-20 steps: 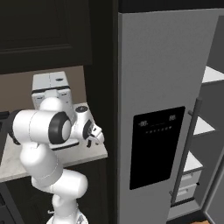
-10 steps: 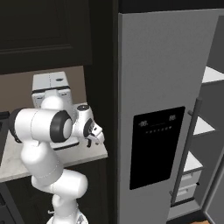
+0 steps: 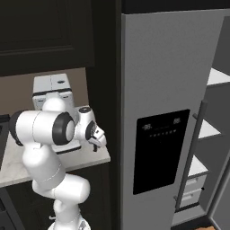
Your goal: Retrieve the butter from the fridge and place it on a plate on the dining table. Then retrieve the butter knife by the fridge and place it near the plate.
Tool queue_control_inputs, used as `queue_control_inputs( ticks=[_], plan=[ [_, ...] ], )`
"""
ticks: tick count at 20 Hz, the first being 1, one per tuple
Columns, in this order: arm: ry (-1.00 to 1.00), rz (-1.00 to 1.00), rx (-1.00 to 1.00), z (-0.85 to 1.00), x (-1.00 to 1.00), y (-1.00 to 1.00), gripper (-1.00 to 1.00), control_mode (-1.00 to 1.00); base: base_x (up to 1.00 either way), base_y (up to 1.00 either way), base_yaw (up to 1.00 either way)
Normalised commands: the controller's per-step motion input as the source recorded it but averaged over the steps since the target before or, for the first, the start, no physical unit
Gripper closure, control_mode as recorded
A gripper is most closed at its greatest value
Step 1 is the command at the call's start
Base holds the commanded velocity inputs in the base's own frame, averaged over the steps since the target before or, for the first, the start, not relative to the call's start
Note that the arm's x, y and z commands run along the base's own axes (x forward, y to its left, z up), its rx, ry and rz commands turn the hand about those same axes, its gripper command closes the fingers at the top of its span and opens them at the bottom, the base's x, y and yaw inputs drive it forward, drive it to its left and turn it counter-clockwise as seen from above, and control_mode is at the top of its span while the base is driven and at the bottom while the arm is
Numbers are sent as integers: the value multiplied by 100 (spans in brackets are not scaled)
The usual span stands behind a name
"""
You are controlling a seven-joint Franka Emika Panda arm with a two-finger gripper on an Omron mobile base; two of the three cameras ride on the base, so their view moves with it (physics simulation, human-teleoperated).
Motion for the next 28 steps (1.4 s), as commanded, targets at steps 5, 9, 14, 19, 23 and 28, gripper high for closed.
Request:
queue_control_inputs(
  ticks=[5, 9, 14, 19, 23, 28],
  plan=[
    [-3, 0, 0, -2, 0, 17, 100, -100, 0, 0, 0],
    [-11, -3, 0, 1, 0, 2, 100, -100, 0, 0, 0],
    [-9, 0, 0, 24, -16, 0, 100, -100, 0, 0, 0],
    [-3, 0, 0, 48, -51, 0, 100, -100, 0, 0, 0],
    [0, 0, 0, 64, -51, 0, 100, -100, 0, 0, 0],
    [0, 0, 0, 71, -58, 0, 100, -100, 0, 0, 0]
  ],
)
